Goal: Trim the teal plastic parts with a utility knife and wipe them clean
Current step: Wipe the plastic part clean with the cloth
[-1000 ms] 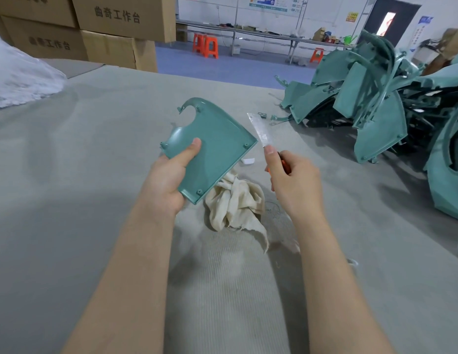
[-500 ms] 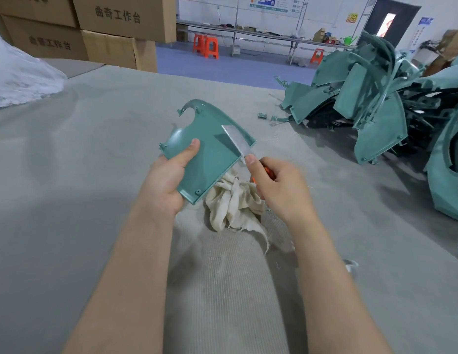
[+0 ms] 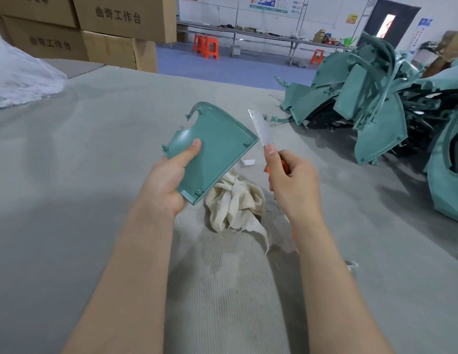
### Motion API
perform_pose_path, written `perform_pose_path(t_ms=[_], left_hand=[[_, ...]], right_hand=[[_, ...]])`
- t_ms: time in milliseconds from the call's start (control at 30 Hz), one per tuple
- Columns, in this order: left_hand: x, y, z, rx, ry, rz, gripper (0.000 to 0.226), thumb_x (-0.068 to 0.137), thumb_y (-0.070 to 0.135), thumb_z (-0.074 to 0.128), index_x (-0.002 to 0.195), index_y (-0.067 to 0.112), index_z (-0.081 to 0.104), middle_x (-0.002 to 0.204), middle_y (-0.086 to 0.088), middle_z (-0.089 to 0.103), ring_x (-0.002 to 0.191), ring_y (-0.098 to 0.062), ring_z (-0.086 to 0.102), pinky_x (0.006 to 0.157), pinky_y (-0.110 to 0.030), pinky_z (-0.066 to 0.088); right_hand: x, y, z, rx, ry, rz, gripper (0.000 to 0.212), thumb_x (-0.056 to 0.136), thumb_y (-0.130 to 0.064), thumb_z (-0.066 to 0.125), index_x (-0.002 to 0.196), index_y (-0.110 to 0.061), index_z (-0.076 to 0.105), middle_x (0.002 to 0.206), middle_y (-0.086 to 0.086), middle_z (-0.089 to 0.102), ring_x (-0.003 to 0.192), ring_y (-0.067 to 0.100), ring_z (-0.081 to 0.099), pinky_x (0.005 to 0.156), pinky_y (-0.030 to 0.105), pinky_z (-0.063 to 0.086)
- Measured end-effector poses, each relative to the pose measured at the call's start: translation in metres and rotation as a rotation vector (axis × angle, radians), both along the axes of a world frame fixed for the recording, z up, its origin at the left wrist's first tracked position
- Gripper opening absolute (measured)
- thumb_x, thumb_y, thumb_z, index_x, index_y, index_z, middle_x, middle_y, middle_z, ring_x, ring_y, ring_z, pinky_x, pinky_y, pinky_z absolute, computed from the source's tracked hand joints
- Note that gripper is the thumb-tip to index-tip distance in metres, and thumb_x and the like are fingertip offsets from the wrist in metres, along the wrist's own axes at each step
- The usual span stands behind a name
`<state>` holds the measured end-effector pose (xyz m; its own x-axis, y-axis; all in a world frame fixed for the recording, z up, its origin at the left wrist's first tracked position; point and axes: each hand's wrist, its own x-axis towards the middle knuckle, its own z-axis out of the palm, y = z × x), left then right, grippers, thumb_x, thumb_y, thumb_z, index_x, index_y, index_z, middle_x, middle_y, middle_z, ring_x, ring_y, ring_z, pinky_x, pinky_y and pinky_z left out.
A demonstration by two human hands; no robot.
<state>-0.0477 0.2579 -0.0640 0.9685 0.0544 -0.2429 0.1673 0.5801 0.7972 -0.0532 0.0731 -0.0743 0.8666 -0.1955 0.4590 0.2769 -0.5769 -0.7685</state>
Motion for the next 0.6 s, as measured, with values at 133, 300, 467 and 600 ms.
perform_pose_path(t_ms=[133,300,467,600], left_hand=[[-0.0009,-0.0009,-0.0005,0.007,0.015,-0.016,0.036,0.086,0.023,0.069,0.119,0.009,0.065,0.106,-0.009,0.073,0.082,-0.02,0.072,0.055,-0.027,0.057],[-0.0009,-0.0005,-0.0012,0.005,0.032,-0.033,0.034,0.085,0.024,0.07,0.115,0.009,0.066,0.099,-0.009,0.074,0.074,-0.019,0.073,0.053,-0.026,0.056],[0.0007,0.0009,-0.0026,-0.002,0.039,-0.051,0.036,0.085,0.024,0.07,0.117,0.009,0.066,0.101,-0.009,0.074,0.074,-0.019,0.073,0.054,-0.027,0.057],[0.0012,0.0018,-0.0032,0.004,0.032,-0.056,0.037,0.085,0.024,0.07,0.118,0.009,0.065,0.103,-0.01,0.073,0.076,-0.02,0.073,0.056,-0.028,0.058]], right_hand=[[-0.0011,0.0017,0.0006,-0.012,-0.001,0.0,0.062,0.097,-0.054,0.044,0.076,0.003,0.057,0.067,0.022,0.057,0.063,0.035,0.051,0.057,0.041,0.044],[-0.0022,0.0031,0.0005,-0.015,-0.01,0.006,0.062,0.097,-0.053,0.045,0.076,0.004,0.056,0.068,0.023,0.057,0.066,0.037,0.053,0.058,0.042,0.045],[-0.003,0.003,0.001,0.038,-0.006,-0.002,0.062,0.096,-0.053,0.046,0.077,0.005,0.053,0.073,0.027,0.056,0.067,0.04,0.051,0.063,0.047,0.048],[-0.0029,0.0031,0.0013,0.018,-0.005,-0.004,0.062,0.097,-0.053,0.045,0.076,0.005,0.054,0.07,0.025,0.057,0.067,0.039,0.052,0.061,0.044,0.047]])
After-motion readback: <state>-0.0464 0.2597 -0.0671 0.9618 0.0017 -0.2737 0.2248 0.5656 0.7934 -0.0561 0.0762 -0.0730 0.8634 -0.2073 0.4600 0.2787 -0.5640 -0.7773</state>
